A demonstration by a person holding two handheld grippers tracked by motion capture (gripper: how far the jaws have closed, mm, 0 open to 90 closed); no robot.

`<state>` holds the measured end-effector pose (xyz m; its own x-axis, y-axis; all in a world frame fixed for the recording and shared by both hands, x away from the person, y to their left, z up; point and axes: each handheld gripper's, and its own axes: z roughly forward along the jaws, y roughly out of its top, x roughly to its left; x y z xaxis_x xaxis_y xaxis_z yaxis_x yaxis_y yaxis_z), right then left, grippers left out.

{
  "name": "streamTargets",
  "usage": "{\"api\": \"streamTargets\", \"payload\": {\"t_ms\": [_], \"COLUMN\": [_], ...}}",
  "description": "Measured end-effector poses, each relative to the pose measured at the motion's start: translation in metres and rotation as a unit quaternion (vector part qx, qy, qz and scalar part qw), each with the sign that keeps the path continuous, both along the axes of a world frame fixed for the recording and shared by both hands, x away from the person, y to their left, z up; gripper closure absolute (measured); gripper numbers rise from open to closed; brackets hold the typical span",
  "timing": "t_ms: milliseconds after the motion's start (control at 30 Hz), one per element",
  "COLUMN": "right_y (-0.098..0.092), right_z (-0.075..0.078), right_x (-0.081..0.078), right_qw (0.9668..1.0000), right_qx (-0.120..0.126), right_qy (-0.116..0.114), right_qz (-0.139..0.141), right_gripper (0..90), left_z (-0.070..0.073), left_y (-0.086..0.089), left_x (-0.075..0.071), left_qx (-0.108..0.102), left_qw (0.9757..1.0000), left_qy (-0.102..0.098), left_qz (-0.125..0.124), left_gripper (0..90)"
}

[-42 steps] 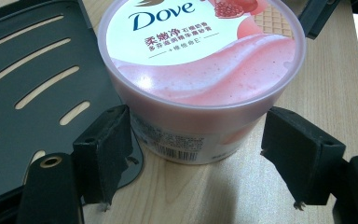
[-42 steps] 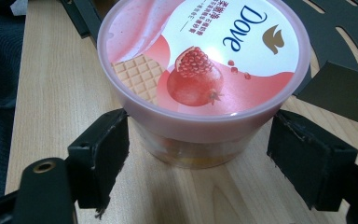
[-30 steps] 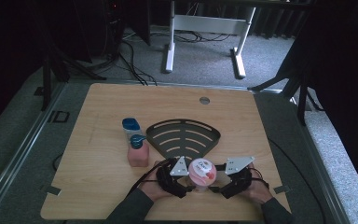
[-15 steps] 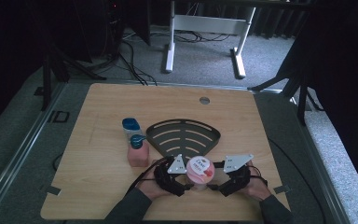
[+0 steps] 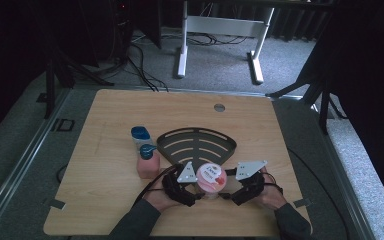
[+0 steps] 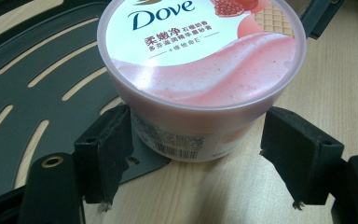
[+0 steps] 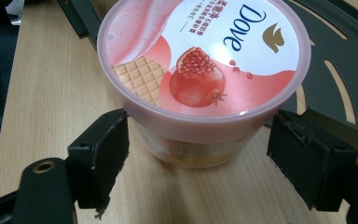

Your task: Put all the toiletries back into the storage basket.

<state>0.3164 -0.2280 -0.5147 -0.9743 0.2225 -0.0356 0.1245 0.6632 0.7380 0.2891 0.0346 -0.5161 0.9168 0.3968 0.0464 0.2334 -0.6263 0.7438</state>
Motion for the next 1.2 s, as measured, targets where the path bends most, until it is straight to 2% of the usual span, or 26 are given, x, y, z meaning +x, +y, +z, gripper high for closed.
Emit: {"api": "streamTargets", "payload": {"t_ms": [300,667,933,1200], "right_y": [0.006,0.013,0.017,0.020], "right_z": [0.003,0.004,0.006,0.007], "right_x": [0.008,0.020,0.030,0.041], "right_qw": [1.0000,0.9999,0.9999,0.9999], "right_qx": [0.000,-0.006,-0.011,-0.004], "right_qy": [-0.006,-0.002,-0.002,-0.001], "right_qz": [0.001,0.008,0.010,0.010], "right_gripper": [20.6,20.6,20.6,20.7], "left_z": [0.002,0.002,0.005,0.006], "left_y": [0.004,0.007,0.008,0.010], "left_x": [0.005,0.010,0.016,0.022], "left_qx": [-0.003,-0.002,0.005,-0.001], "left_qw": [0.9999,0.9995,0.9988,0.9977], "left_qy": [0.001,0.003,0.003,0.004], "left_qz": [0.015,0.032,0.048,0.068], "left_gripper": [25.5,25.5,25.5,25.5]}}
